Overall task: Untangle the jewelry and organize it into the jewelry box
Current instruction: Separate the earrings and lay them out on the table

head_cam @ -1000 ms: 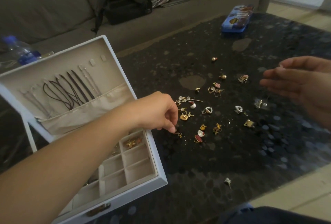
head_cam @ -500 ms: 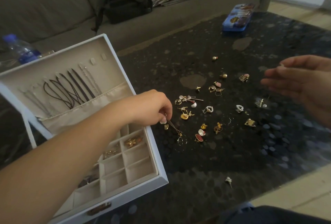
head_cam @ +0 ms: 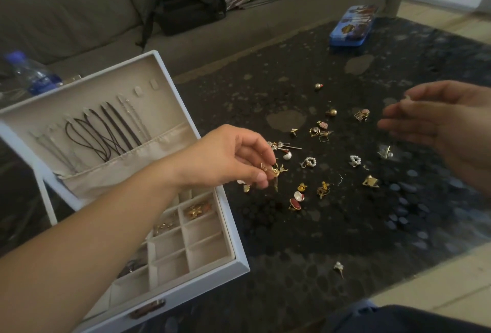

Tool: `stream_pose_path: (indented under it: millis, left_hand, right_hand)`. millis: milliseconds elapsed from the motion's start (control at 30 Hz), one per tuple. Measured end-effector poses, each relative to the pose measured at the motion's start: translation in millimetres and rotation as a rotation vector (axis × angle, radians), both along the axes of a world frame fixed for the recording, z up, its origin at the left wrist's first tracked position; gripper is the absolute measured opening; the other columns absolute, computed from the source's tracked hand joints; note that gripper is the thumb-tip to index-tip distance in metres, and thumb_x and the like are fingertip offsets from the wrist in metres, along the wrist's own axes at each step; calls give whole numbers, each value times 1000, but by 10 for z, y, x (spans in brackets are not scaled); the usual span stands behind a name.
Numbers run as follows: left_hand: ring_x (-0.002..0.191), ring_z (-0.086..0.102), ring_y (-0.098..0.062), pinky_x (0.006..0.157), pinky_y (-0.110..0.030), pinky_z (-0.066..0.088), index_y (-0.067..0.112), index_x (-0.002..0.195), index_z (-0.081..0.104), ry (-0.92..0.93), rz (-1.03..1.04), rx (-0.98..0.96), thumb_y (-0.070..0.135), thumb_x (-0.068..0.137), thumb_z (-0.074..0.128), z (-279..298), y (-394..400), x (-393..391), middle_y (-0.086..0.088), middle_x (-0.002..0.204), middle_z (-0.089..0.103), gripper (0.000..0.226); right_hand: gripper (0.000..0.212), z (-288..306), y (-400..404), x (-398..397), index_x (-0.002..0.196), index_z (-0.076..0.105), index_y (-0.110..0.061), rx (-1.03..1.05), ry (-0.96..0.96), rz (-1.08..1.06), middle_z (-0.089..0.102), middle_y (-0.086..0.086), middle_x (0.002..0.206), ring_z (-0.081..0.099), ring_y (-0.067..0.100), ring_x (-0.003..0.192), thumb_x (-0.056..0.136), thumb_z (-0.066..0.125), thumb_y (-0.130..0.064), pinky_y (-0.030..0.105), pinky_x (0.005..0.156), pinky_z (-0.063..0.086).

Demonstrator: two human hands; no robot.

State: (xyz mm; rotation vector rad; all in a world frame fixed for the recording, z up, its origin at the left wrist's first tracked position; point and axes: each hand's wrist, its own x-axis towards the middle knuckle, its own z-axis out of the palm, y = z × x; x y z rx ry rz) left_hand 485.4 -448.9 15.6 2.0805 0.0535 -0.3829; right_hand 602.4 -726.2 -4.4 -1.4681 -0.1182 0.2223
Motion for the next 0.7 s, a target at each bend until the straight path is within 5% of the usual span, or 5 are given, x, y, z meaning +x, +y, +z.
stream_pose_path:
  millis: [133,300,467,600,700]
  left_hand:
    - [85,75,-25,70,-24,59,3,101,65,1,13,-159,-6,84,67,47,-78,-59,-17,94,75,19]
    - [81,73,-21,74,-28,60,3,100,66,-17,20,-268,6,78,68,85,-141,-87,-13,91,75,22]
    - [75,73,-19,72,-28,60,4,97,66,0,46,-371,3,78,66,98,-126,-116,-13,86,74,19]
    - [69,73,-18,64,-25,60,7,94,69,45,62,-479,6,79,64,118,-101,-153,-13,82,74,16]
    - [65,71,-17,62,-24,58,7,94,69,49,75,-484,7,83,65,112,-83,-169,-11,79,72,12]
  right_hand:
    - [26,53,286,-292,83,66,-16,-142,-155,142,67,5,63,63,18,48,92,55,6,24,49,51]
    - [36,-11,590,-580,77,74,-25,-325,-184,430,67,14,64,54,25,55,90,53,0,35,61,40]
    - [8,27,642,-715,88,77,-29,-307,-177,621,67,13,64,45,4,42,86,70,-31,14,46,35]
    - [28,14,645,-718,89,77,-27,-233,-181,717,68,21,72,55,24,60,69,73,-47,39,65,44]
    - [28,-24,667,-706,82,76,-21,-207,-179,706,67,18,67,54,25,57,70,72,-46,41,63,43]
